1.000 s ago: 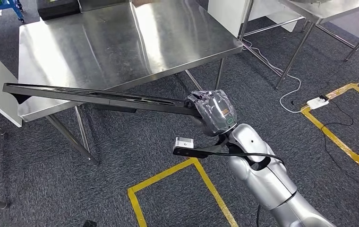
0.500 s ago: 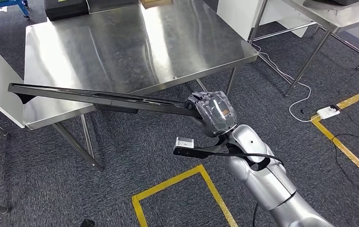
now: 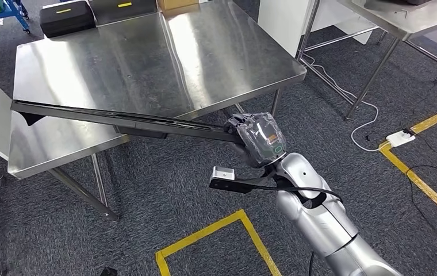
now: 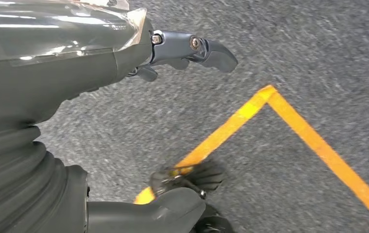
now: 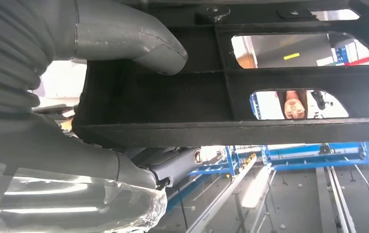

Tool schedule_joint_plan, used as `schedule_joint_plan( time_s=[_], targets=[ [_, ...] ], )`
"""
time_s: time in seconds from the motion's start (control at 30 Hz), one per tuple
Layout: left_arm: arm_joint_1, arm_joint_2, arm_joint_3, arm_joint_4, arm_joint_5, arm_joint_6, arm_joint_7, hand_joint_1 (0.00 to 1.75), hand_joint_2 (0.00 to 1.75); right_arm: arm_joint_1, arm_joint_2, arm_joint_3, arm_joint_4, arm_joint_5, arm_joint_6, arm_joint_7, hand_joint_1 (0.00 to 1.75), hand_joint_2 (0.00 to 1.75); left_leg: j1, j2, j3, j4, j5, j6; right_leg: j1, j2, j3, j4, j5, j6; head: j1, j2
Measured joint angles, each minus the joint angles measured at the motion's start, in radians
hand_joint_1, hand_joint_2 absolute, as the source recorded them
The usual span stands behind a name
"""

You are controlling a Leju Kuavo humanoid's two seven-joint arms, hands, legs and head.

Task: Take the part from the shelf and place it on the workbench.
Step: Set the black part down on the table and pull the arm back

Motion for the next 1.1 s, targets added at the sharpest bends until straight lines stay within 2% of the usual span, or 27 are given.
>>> schedule_joint_plan(
  time_s=[0.03,0.07,0.1,0.17,0.2,0.23,0.3,0.33,0.37,0.4,0.47,0.5,0.53,0.57,0.6,0.63,0.7,0.73,0.83,0.87,0.9,0.93,0.97,1.0,1.03,1.07,1.1],
  targets=[
    [-0.001,0.001,0.0,0.001,0.001,0.001,0.0,0.0,1.75,0.0,0.003,-0.003,0.002,-0.003,0.0,-0.001,1.66,1.75,-0.005,0.0,0.012,-0.036,0.022,0.011,0.0,0.001,0.006,-0.002,-0.006,0.004,0.0,0.0],
    [-0.001,0.002,0.0,0.002,0.002,0.002,0.0,0.0,1.75,0.001,0.006,-0.007,0.003,-0.005,0.001,-0.002,1.66,1.75,-0.01,0.0,0.019,-0.054,0.028,0.021,0.001,0.003,0.01,0.001,-0.008,0.011,0.0,0.0],
    [-0.001,0.003,0.0,0.003,0.003,0.004,0.0,0.0,1.75,0.002,0.009,-0.011,0.005,-0.007,0.002,-0.002,1.66,1.75,-0.014,-0.001,0.026,-0.058,0.021,0.03,0.003,0.004,0.015,0.004,-0.007,0.019,0.001,0.0],
    [0.0,0.002,0.0,0.004,0.005,0.007,-0.001,0.0,1.75,0.004,0.013,-0.018,0.006,-0.008,0.003,-0.003,1.66,1.75,-0.011,-0.001,0.054,-0.073,0.025,0.046,0.005,0.002,0.014,0.028,-0.012,0.031,0.001,0.0],
    [-0.001,0.002,0.0,0.004,0.005,0.007,-0.001,0.0,1.75,0.003,0.013,-0.02,0.007,-0.009,0.004,-0.003,1.66,1.75,-0.009,0.0,0.068,-0.077,0.023,0.051,0.004,0.0,0.001,0.055,-0.022,0.033,0.002,0.0],
    [-0.002,0.002,0.0,0.004,0.005,0.008,-0.001,0.0,1.75,0.001,0.014,-0.022,0.009,-0.01,0.006,-0.004,1.66,1.75,-0.006,0.0,0.078,-0.08,0.021,0.052,0.002,-0.001,-0.024,0.1,-0.039,0.033,0.003,0.0],
    [-0.003,0.001,0.0,0.004,0.005,0.008,-0.002,0.0,1.75,0.001,0.014,-0.025,0.013,-0.013,0.011,-0.007,1.66,1.75,-0.006,-0.001,0.085,-0.079,0.011,0.053,-0.004,-0.003,-0.102,0.223,-0.081,0.031,0.005,0.0],
    [-0.003,0.0,0.0,0.004,0.005,0.008,-0.002,0.0,1.75,0.004,0.014,-0.027,0.016,-0.014,0.013,-0.008,1.66,1.75,-0.007,-0.002,0.088,-0.078,0.005,0.05,-0.006,-0.003,-0.137,0.267,-0.094,0.033,0.004,0.0],
    [-0.003,-0.001,0.0,0.004,0.005,0.008,-0.002,0.0,1.75,0.007,0.014,-0.028,0.019,-0.015,0.015,-0.008,1.66,1.75,-0.006,-0.003,0.092,-0.077,0.0,0.048,-0.009,-0.003,-0.158,0.28,-0.093,0.041,0.004,0.0],
    [-0.002,-0.002,0.0,0.004,0.005,0.008,-0.002,0.0,1.75,0.009,0.014,-0.03,0.022,-0.014,0.016,-0.009,1.66,1.75,-0.006,-0.005,0.098,-0.076,-0.007,0.045,-0.012,-0.004,-0.159,0.254,-0.072,0.052,0.005,0.0],
    [-0.002,-0.003,0.0,0.004,0.004,0.008,-0.002,0.0,1.75,0.012,0.014,-0.033,0.026,-0.014,0.017,-0.011,1.66,1.75,-0.002,-0.006,0.114,-0.072,-0.024,0.035,-0.02,-0.008,-0.117,0.122,0.007,0.078,0.005,0.0],
    [-0.003,-0.003,0.0,0.004,0.004,0.008,-0.002,0.0,1.75,0.012,0.014,-0.035,0.028,-0.015,0.017,-0.012,1.66,1.75,-0.001,-0.006,0.12,-0.069,-0.031,0.029,-0.019,-0.01,-0.097,0.06,0.032,0.08,0.005,0.0],
    [-0.004,-0.003,0.0,0.004,0.004,0.008,-0.002,0.0,1.75,0.011,0.015,-0.036,0.028,-0.015,0.017,-0.014,1.66,1.75,-0.001,-0.005,0.122,-0.068,-0.037,0.023,-0.017,-0.012,-0.08,0.02,0.048,0.073,0.005,0.0],
    [-0.004,-0.003,0.0,0.004,0.004,0.009,-0.002,0.0,1.75,0.012,0.015,-0.037,0.029,-0.016,0.017,-0.014,1.66,1.75,-0.002,-0.004,0.122,-0.066,-0.041,0.018,-0.014,-0.012,-0.075,0.005,0.05,0.059,0.003,0.0],
    [-0.004,-0.002,0.0,0.004,0.004,0.009,-0.002,0.0,1.75,0.012,0.016,-0.038,0.03,-0.015,0.018,-0.015,1.66,1.75,-0.003,-0.003,0.122,-0.065,-0.043,0.015,-0.012,-0.012,-0.073,0.003,0.047,0.045,0.002,0.0],
    [-0.004,-0.003,0.0,0.004,0.004,0.01,-0.002,0.0,1.75,0.013,0.017,-0.039,0.03,-0.014,0.018,-0.015,1.66,1.75,-0.003,-0.002,0.12,-0.061,-0.047,0.012,-0.014,-0.01,-0.067,0.003,0.05,0.036,0.0,0.0],
    [-0.004,-0.003,-0.001,0.004,0.003,0.01,-0.003,0.0,1.75,0.012,0.017,-0.041,0.031,-0.012,0.018,-0.016,1.66,1.75,-0.001,0.0,0.102,-0.018,-0.057,0.005,-0.019,-0.009,-0.056,0.0,0.046,0.026,-0.002,0.0],
    [-0.005,-0.003,-0.001,0.004,0.003,0.011,-0.003,0.0,1.75,0.01,0.018,-0.042,0.031,-0.012,0.018,-0.016,1.66,1.75,0.0,0.001,0.077,0.029,-0.071,0.0,-0.02,-0.008,-0.049,-0.002,0.042,0.021,-0.002,0.0],
    [-0.003,-0.003,-0.001,0.004,0.003,0.011,-0.004,0.0,1.75,0.008,0.02,-0.042,0.033,-0.013,0.018,-0.018,1.66,1.75,0.002,0.002,-0.038,0.213,-0.135,-0.012,-0.017,-0.008,-0.032,-0.003,0.028,0.003,-0.002,0.0],
    [-0.002,-0.003,-0.001,0.004,0.003,0.011,-0.004,0.0,1.75,0.009,0.02,-0.042,0.034,-0.013,0.018,-0.018,1.66,1.75,0.003,0.002,-0.067,0.24,-0.137,-0.013,-0.017,-0.007,-0.026,-0.003,0.023,0.0,-0.002,0.0],
    [-0.001,-0.003,-0.001,0.004,0.003,0.011,-0.004,0.0,1.75,0.01,0.02,-0.042,0.035,-0.014,0.018,-0.018,1.66,1.75,0.003,0.002,-0.08,0.232,-0.117,-0.013,-0.016,-0.006,-0.019,-0.003,0.018,-0.001,-0.002,0.0],
    [0.0,-0.003,-0.001,0.004,0.003,0.011,-0.004,0.0,1.75,0.011,0.02,-0.042,0.036,-0.015,0.018,-0.018,1.66,1.75,0.003,0.003,-0.073,0.187,-0.076,-0.011,-0.015,-0.005,-0.011,-0.003,0.013,-0.001,-0.002,0.0],
    [0.0,-0.003,-0.001,0.004,0.003,0.011,-0.004,0.0,1.75,0.011,0.02,-0.043,0.037,-0.018,0.018,-0.018,1.66,1.75,0.003,0.003,-0.051,0.117,-0.024,-0.007,-0.015,-0.004,-0.002,-0.003,0.007,0.001,-0.002,0.0],
    [0.0,-0.002,-0.001,0.005,0.003,0.011,-0.004,0.0,1.75,0.01,0.021,-0.044,0.038,-0.025,0.018,-0.018,1.66,1.75,0.001,0.002,-0.027,0.049,0.016,0.0,-0.013,-0.004,0.006,-0.003,0.001,0.003,-0.002,0.0],
    [0.0,-0.001,-0.001,0.005,0.003,0.011,-0.004,0.0,1.75,0.008,0.021,-0.046,0.04,-0.034,0.019,-0.019,1.66,1.75,-0.002,0.002,-0.006,-0.007,0.034,0.007,-0.011,-0.002,0.01,-0.003,-0.005,0.007,-0.002,0.0],
    [-0.001,-0.001,-0.001,0.006,0.003,0.011,-0.004,0.0,1.75,0.004,0.022,-0.048,0.043,-0.045,0.024,-0.021,1.66,1.75,-0.005,0.001,0.009,-0.039,0.038,0.013,-0.008,-0.002,0.011,-0.003,-0.01,0.012,-0.002,0.0],
    [0.0,0.0,-0.001,0.006,0.004,0.012,-0.004,0.0,1.75,-0.002,0.022,-0.05,0.047,-0.056,0.031,-0.026,1.66,1.75,-0.008,0.001,0.015,-0.05,0.031,0.017,-0.006,-0.001,0.011,-0.003,-0.014,0.017,-0.002,0.0]
  ],
)
